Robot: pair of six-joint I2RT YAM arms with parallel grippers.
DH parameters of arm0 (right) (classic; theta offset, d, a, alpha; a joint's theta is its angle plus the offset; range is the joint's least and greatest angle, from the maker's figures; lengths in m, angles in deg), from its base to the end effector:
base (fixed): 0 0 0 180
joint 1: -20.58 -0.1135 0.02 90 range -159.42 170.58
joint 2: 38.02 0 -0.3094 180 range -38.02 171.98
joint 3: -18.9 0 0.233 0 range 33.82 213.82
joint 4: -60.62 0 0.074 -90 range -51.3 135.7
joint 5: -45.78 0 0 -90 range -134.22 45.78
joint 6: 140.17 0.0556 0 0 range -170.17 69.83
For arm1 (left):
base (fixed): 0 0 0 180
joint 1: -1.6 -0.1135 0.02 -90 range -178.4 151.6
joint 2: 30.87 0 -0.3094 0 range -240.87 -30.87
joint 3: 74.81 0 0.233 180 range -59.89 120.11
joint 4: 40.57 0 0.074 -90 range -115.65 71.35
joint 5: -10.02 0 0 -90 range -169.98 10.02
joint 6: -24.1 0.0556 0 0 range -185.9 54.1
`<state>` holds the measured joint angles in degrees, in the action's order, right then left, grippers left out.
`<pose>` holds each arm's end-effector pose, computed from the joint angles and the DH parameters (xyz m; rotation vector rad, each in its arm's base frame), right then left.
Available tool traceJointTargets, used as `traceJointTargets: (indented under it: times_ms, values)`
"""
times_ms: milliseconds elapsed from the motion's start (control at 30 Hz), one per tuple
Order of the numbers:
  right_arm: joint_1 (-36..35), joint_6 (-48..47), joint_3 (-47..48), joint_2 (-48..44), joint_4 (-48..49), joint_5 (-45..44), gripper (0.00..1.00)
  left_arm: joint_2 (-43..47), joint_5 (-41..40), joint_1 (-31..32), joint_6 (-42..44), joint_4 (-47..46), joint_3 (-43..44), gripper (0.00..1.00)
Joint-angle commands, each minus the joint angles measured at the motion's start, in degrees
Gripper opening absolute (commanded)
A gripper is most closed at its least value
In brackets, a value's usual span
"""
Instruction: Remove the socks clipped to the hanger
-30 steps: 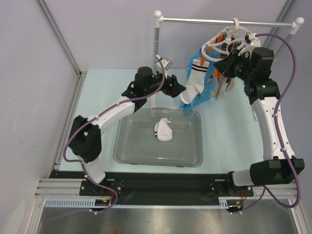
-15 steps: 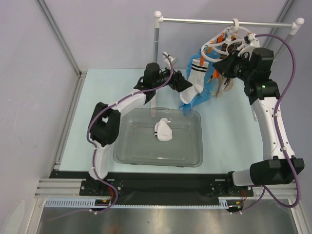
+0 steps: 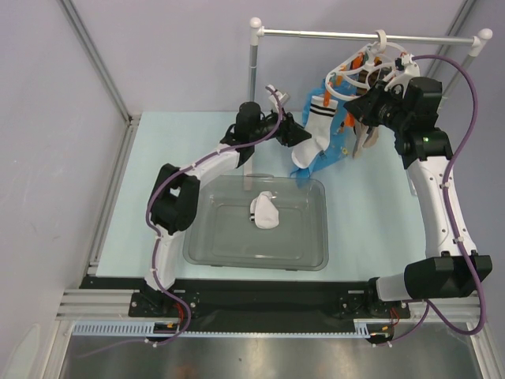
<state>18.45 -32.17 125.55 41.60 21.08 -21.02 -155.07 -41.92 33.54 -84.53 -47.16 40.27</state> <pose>0.2929 0.0328 0.4966 -0.0449 1.8122 0.6123 0.4415 -0.3156 0.3273 0.7360 1.5843 -1.1953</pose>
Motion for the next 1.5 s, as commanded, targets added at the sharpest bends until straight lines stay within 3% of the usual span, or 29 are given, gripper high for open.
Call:
traceJointTargets:
  times_ms: [0,200,267,367,500,533,633,733,833,967,1067,1300,1467]
  values:
    - [-0.1,0.9,-0.2,0.2,-0.6,1.5,0.00,1.5,3.3,-0.2,-2.2,-5.7,-1.7,0.49]
    - [0.0,2.1,-0.3,-0.6,-0.7,1.6,0.01,1.5,4.6,0.6,-4.0,-6.9,-1.6,0.27]
    - [0.0,2.1,-0.3,-0.7,-0.9,1.6,0.01,1.6,4.6,1.0,-4.0,-7.1,-1.5,0.30]
    - [0.0,2.3,-0.8,-1.0,-1.3,1.8,0.01,1.7,3.2,1.5,-3.4,-6.9,-1.2,0.45]
    - [0.1,2.6,-1.6,-1.8,-0.9,2.1,0.01,0.2,3.6,1.6,-4.5,-7.2,-0.1,0.44]
    - [0.1,2.7,-1.6,-2.1,-0.9,2.0,0.01,0.1,4.2,1.8,-5.1,-7.3,0.0,0.41]
    - [0.2,2.9,-1.3,-2.0,-1.2,2.0,0.03,1.8,4.1,2.3,-6.1,-7.5,-0.8,0.15]
    - [0.2,3.1,-0.6,-2.3,-3.1,0.4,0.13,6.0,2.8,3.3,-4.9,-5.9,-3.5,0.00]
    - [0.1,2.9,1.3,-2.9,-6.8,-2.5,0.38,11.7,-0.4,4.7,-2.9,-5.0,-7.8,0.00]
    - [0.2,3.3,2.2,-4.8,-11.0,-8.0,0.52,17.0,-5.2,7.1,0.5,-3.6,-12.3,0.00]
    - [0.2,4.7,2.8,-6.6,-14.2,-11.4,0.57,19.3,-7.9,9.1,2.2,-2.4,-14.6,0.00]
    - [-0.6,7.0,5.1,-8.8,-15.2,-14.1,0.57,20.2,-12.7,12.4,4.9,1.5,-15.3,0.00]
    - [-7.4,6.7,6.0,-9.0,-11.6,-19.9,0.57,19.8,-14.6,13.3,5.4,2.4,-14.6,0.00]
